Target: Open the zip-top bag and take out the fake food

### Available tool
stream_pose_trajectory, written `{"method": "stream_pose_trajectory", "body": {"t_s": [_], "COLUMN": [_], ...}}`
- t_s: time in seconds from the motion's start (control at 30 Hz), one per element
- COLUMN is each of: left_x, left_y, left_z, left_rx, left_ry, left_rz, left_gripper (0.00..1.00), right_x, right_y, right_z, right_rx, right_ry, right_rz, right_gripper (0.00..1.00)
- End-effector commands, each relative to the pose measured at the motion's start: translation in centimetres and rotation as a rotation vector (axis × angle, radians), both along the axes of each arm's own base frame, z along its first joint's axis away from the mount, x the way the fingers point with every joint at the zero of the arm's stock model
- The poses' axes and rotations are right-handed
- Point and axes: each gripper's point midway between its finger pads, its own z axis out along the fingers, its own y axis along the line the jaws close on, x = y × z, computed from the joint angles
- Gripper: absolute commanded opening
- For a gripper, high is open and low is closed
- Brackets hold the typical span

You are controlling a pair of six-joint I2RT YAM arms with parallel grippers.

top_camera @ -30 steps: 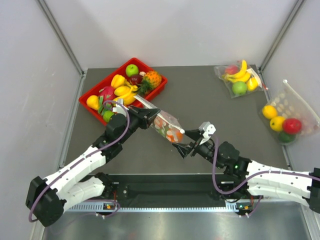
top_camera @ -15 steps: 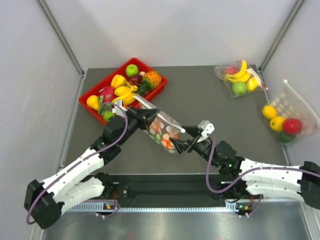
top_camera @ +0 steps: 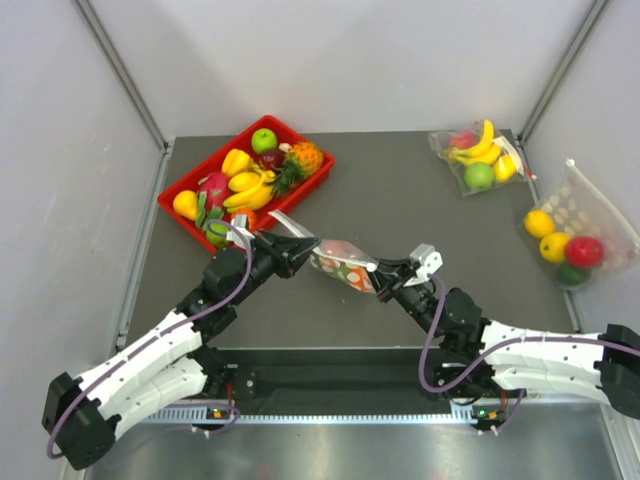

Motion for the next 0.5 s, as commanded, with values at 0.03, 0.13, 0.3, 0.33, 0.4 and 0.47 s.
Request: {"method": "stream_pose_trajectory", "body": {"t_s": [0.03, 0.13, 0.3, 0.33, 0.4, 0.47], "left_x": [-1.3, -1.0, -0.5, -0.3, -0.2, -0.6], "left_y": [0.6, 1.6, 2.8, 2.9, 2.9, 2.1], "left_z": [1.1, 0.6, 2.0, 2.4, 4.5, 6.2], "left_rx": [0.027, 0.108, 0.395, 0.450, 0.581, 0.632], "left_ry": [-0.100, -0.184, -0.435, -0.471, -0.639, -0.774], "left_rz": [-0.023, 0.029, 0.060, 0.061, 0.042, 0.002], "left_gripper": [0.05, 0.46, 0.91, 0.91, 0.91, 0.91], "right_x": [-0.2, 0.0, -0.1, -0.2, -0.5, -0.7], "right_y": [-1.6, -1.7, -1.9, -1.9, -1.9, -1.7], "right_z": [3.6, 3.5, 1.7, 2.6, 1.3, 1.6], "right_rx": [0.113, 0.052, -0.056, -0.051, -0.111, -0.132], "right_ry": [-0.047, -0.003, 0.119, 0.128, 0.189, 0.219], "right_rz": [-0.038, -0.051, -0.055, -0.051, -0.043, -0.031], "right_gripper": [0.00, 0.00, 0.00, 0.00, 0.00, 0.00]}}
